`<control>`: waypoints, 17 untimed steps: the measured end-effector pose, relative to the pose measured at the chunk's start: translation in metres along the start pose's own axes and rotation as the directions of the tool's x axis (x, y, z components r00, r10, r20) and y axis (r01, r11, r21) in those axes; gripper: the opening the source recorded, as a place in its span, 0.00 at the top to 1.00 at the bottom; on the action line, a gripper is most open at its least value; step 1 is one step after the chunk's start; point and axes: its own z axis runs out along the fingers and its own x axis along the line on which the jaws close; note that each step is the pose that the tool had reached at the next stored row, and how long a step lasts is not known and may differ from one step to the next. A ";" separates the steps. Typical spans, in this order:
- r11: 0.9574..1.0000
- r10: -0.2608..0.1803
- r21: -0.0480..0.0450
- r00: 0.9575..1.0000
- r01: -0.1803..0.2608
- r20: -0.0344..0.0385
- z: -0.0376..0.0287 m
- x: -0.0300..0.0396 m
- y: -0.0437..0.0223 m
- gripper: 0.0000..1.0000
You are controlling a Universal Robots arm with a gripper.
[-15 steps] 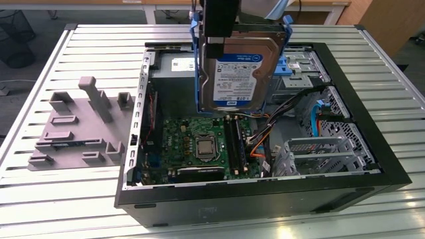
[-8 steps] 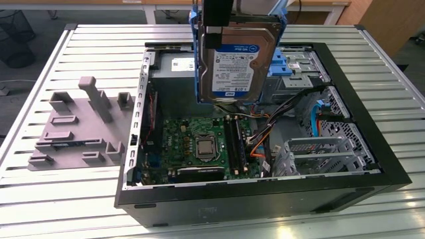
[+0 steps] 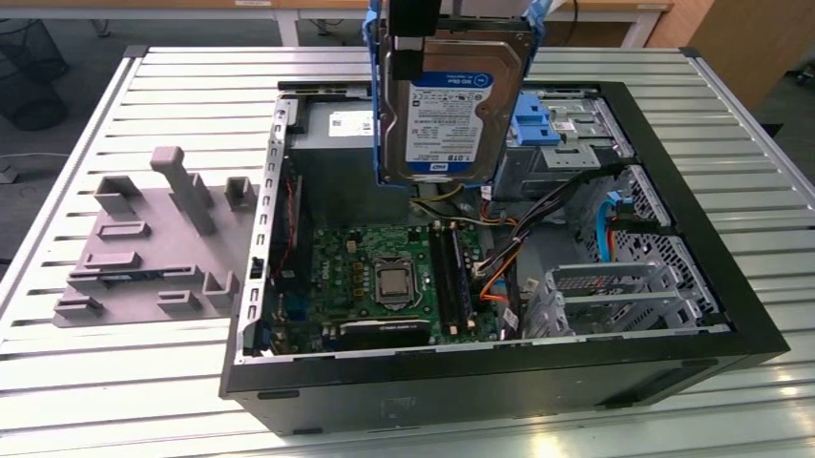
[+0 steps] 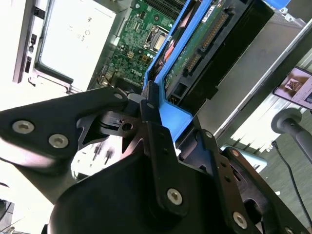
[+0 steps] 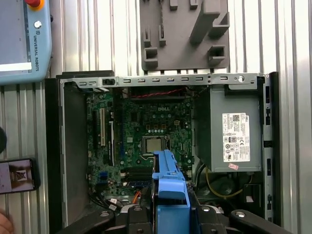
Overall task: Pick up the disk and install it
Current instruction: 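Pick up the disk, then insert the disk into the insertion slot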
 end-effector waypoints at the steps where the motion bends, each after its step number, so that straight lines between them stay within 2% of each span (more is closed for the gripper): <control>1: 1.000 0.000 0.000 1.000 0.000 0.000 0.0000 0.0000 0.0000 0.64; 17: 1.000 0.000 0.000 1.000 0.000 0.000 0.0000 -0.0009 0.0001 0.64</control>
